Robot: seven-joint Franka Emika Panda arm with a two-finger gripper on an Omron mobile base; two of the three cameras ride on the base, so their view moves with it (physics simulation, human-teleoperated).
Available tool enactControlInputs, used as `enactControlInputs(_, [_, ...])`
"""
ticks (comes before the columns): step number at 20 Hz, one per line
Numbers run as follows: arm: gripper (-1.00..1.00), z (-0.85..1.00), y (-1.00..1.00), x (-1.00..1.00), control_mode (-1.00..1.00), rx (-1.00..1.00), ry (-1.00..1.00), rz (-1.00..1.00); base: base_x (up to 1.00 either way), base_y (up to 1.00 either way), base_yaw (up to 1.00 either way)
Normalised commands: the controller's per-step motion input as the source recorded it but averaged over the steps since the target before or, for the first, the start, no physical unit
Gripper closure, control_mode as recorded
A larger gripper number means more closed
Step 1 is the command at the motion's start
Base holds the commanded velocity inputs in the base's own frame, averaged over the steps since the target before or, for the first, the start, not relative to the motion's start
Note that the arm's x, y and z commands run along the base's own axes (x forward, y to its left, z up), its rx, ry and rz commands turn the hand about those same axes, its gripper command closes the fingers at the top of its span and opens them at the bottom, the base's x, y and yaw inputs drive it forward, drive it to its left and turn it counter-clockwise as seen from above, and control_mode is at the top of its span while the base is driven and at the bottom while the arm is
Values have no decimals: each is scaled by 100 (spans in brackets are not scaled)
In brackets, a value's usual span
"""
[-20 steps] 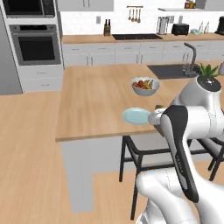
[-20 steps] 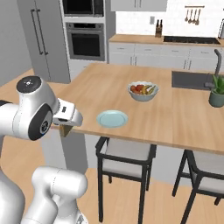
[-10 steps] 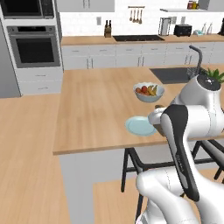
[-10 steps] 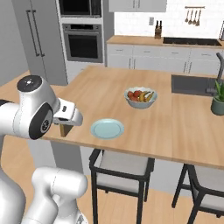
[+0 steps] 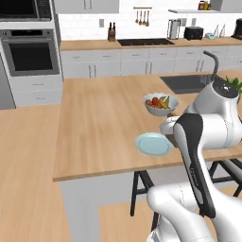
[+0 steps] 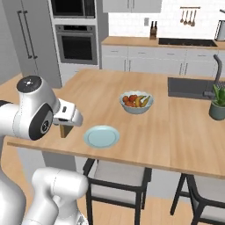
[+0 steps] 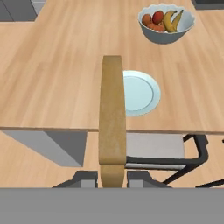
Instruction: Start the toaster. Once the lever pops up, take the bread to the plate on the dining counter.
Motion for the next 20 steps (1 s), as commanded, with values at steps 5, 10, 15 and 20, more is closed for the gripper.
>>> enactControlInputs(5, [100, 0, 0, 0, 100, 0, 0, 0, 34, 0, -14])
enactControlInputs(10, [100, 0, 0, 0, 100, 0, 0, 0, 46, 0, -7])
enactControlInputs(15, [100, 0, 0, 0, 100, 0, 0, 0, 28, 0, -6])
enactControlInputs(20, [100, -23, 0, 29, -100, 3, 0, -1, 6, 0, -1])
